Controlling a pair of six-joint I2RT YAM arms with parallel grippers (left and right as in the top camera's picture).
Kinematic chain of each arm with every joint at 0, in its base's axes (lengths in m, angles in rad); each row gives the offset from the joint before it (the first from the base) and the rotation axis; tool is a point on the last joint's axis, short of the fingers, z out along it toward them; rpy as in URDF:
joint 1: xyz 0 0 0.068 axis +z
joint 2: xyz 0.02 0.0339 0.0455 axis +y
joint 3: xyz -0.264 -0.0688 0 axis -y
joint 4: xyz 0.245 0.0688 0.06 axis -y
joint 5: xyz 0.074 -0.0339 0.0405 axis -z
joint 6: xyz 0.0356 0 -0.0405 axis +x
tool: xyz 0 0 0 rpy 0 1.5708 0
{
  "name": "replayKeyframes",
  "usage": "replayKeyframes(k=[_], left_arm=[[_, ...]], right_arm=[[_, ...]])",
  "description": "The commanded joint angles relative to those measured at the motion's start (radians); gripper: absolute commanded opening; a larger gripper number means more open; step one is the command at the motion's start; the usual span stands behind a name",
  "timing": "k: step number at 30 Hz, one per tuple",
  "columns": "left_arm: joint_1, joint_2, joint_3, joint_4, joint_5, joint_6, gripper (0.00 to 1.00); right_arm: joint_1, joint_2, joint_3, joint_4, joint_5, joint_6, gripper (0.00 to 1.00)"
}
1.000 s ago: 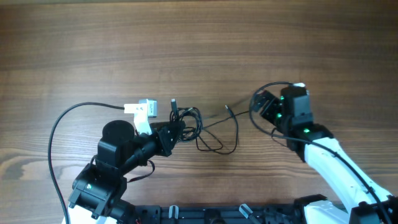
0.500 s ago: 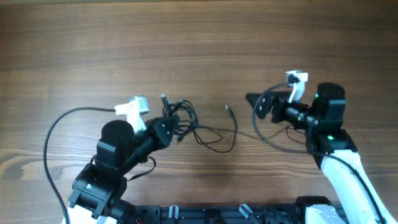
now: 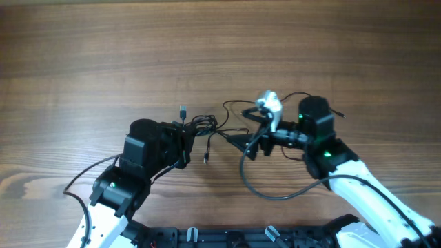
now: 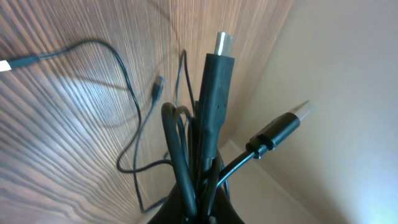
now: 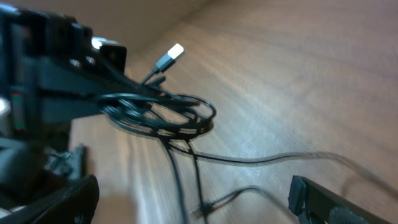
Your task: Untangle cables
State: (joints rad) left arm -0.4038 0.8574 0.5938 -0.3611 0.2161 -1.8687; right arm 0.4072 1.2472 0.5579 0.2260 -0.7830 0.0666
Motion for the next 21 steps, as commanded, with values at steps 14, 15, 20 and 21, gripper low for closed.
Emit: replayKeyframes(k=[14,15,20,21], left_arm=[[0.04,-0.001,0.012,0.063,0.116,-0.039,0.29],[0.063,-0.001,0.012,0.063,0.113,0.047,0.41],[0.151,-0.001,0.012,0.062,0.159,0.62,0.66],[0.151,0.0,0.012,0.062,0.188,0.696,0.65]], right_arm=[[0.086,0.227,0.007,0.226,-0.089,0.195,0.04],[0.086,0.227,0.007,0.226,-0.099,0.277,0.04],[0.064,0.227,0.007,0.25,-0.159,0.515,0.04],[0.06,0.227,0.007,0.269,-0.201,0.529,0.04]])
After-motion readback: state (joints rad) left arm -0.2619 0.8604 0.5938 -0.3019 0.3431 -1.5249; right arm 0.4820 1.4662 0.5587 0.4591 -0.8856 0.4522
